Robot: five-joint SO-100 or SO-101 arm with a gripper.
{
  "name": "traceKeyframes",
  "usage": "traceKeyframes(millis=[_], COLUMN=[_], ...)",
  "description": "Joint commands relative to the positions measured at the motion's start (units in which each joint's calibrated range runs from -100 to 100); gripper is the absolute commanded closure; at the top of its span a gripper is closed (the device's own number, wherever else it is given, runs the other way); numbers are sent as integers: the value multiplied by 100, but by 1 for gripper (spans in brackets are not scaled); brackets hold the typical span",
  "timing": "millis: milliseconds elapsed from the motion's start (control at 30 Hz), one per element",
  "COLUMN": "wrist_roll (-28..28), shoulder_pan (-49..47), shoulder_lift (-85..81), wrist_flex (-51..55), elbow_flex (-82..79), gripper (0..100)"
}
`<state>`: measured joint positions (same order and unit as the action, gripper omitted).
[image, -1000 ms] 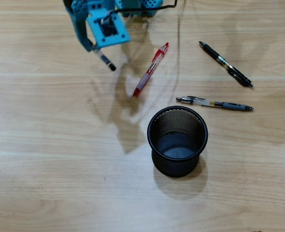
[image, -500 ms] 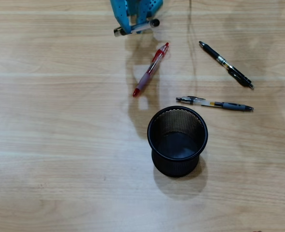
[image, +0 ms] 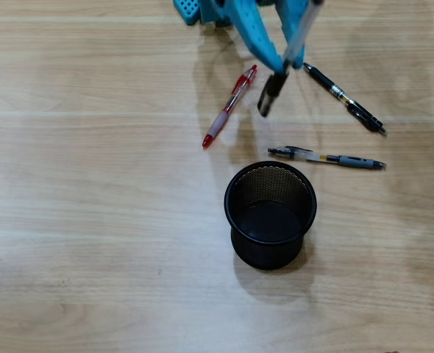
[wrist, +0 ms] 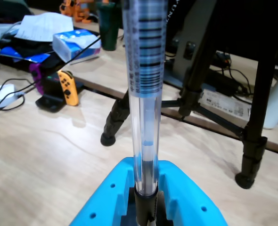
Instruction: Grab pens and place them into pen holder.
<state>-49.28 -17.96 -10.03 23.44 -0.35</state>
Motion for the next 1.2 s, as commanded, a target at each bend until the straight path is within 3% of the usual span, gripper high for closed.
traceKeyframes(millis=[0, 667, 867, 1033, 1167], wrist_roll=[-45, -119, -113, -72, -61], shoulder_pan=[-74, 237, 237, 237, 237], shoulder_lift=[344, 1754, 1754, 1678, 1593], wrist_flex=[-617, -1492, -1446, -1410, -1400], elbow_flex=[189, 126, 126, 126, 126], gripper=[98, 97, 85, 89, 98])
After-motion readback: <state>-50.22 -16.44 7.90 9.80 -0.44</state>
